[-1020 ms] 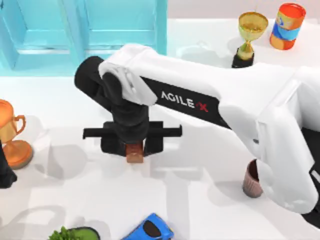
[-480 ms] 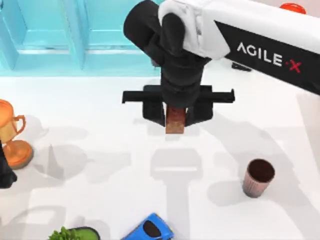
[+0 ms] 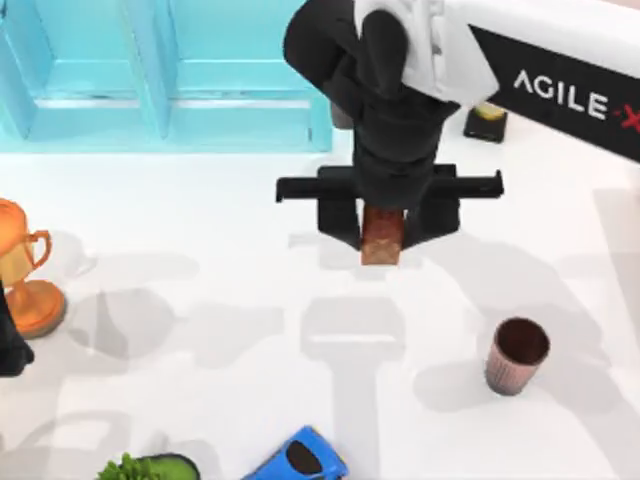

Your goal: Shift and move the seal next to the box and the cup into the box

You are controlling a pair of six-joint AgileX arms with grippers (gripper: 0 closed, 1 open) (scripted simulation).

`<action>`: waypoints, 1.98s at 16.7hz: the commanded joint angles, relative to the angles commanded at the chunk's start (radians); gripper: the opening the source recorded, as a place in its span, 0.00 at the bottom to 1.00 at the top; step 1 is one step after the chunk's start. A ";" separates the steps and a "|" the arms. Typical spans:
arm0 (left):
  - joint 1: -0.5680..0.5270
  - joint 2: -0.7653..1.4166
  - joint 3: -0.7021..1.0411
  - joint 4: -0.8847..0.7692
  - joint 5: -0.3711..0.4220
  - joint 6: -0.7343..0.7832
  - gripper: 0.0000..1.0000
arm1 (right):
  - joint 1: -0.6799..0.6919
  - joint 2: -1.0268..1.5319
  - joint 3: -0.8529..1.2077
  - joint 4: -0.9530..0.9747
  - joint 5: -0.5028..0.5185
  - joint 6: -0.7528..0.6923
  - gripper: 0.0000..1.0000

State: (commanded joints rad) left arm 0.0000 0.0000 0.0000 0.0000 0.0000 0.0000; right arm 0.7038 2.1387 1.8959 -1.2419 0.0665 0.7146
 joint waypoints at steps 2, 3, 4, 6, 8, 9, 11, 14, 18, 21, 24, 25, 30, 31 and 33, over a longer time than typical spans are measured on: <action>0.000 0.000 0.000 0.000 0.000 0.000 1.00 | -0.053 -0.052 -0.053 0.015 -0.009 -0.057 0.00; 0.000 0.000 0.000 0.000 0.000 0.000 1.00 | -0.093 -0.085 -0.092 0.018 -0.012 -0.097 0.00; 0.000 0.000 0.000 0.000 0.000 0.000 1.00 | -0.138 -0.114 -0.132 0.019 -0.014 -0.140 0.00; 0.000 0.000 0.000 0.000 0.000 0.000 1.00 | -0.247 -0.168 -0.201 0.033 -0.023 -0.246 0.00; 0.000 0.000 0.000 0.000 0.000 0.000 1.00 | -0.369 -0.228 -0.278 0.050 -0.032 -0.365 0.00; 0.000 0.000 0.000 0.000 0.000 0.000 1.00 | -0.421 -0.263 -0.322 0.051 -0.033 -0.415 0.00; 0.000 0.000 0.000 0.000 0.000 0.000 1.00 | -0.493 -0.326 -0.390 0.061 -0.041 -0.489 0.00; 0.000 0.000 0.000 0.000 0.000 0.000 1.00 | -0.523 -0.359 -0.421 0.076 -0.052 -0.524 0.00; 0.000 0.000 0.000 0.000 0.000 0.000 1.00 | -0.520 -0.353 -0.421 0.075 -0.049 -0.521 0.00; 0.000 0.000 0.000 0.000 0.000 0.000 1.00 | -0.521 -0.344 -0.459 0.125 -0.050 -0.521 0.00; 0.000 0.000 0.000 0.000 0.000 0.000 1.00 | -0.520 -0.332 -0.495 0.177 -0.050 -0.523 0.00; 0.000 0.000 0.000 0.000 0.000 0.000 1.00 | -0.521 -0.327 -0.508 0.194 -0.050 -0.523 0.00; 0.000 0.000 0.000 0.000 0.000 0.000 1.00 | -0.522 -0.306 -0.572 0.284 -0.050 -0.523 0.00; 0.000 0.000 0.000 0.000 0.000 0.000 1.00 | -0.522 -0.299 -0.586 0.305 -0.050 -0.523 0.00; 0.000 0.000 0.000 0.000 0.000 0.000 1.00 | -0.523 -0.293 -0.600 0.320 -0.051 -0.522 0.00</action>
State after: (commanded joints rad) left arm 0.0000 0.0000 0.0000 0.0000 0.0000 0.0000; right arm 0.1810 1.8461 1.2964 -0.9222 0.0152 0.1921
